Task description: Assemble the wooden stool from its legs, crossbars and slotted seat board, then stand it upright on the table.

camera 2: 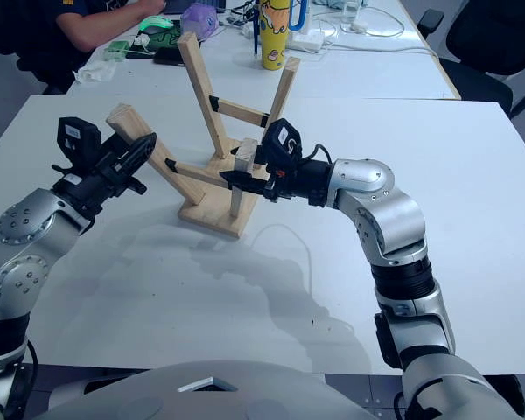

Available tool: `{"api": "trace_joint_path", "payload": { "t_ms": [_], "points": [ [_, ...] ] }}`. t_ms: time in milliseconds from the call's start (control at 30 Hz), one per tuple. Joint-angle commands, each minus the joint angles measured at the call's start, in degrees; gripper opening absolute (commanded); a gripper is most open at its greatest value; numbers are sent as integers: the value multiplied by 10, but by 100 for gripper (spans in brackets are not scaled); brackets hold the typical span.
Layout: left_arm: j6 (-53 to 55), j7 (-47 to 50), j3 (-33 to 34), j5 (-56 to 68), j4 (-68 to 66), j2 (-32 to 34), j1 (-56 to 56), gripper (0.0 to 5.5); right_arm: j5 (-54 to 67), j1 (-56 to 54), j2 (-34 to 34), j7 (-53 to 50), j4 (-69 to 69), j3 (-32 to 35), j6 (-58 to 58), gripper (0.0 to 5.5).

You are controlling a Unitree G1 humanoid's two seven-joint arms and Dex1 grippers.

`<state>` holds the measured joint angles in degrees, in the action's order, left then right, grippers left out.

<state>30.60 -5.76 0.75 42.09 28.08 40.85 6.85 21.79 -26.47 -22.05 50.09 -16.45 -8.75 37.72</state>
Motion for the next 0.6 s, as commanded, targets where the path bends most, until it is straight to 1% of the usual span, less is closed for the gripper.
{"api": "trace_joint_path", "payload": {
  "t_ms": [33,133,267,367,467,600],
  "points": [
    [108,-95,-195,-52,-56,6,-118,124,-19,64,3,13,70,-58,-23,208],
    [91,-94,-205,-68,-74,2,-123,124,-33,86,-3,12,77,-79,-49,206],
    [68,-98,-234,-85,-96,3,-144,124,-43,103,-4,6,79,-111,-53,205],
    [40,-93,-236,-94,-109,-4,-148,124,-34,107,2,3,92,-107,-58,205],
    [-8,-72,-191,-88,-105,-25,-126,124,-25,95,20,-9,108,-84,-72,205],
    [-36,-37,-115,-80,-75,-35,-60,124,-5,65,51,-36,126,-43,-84,205]
  ]
}}
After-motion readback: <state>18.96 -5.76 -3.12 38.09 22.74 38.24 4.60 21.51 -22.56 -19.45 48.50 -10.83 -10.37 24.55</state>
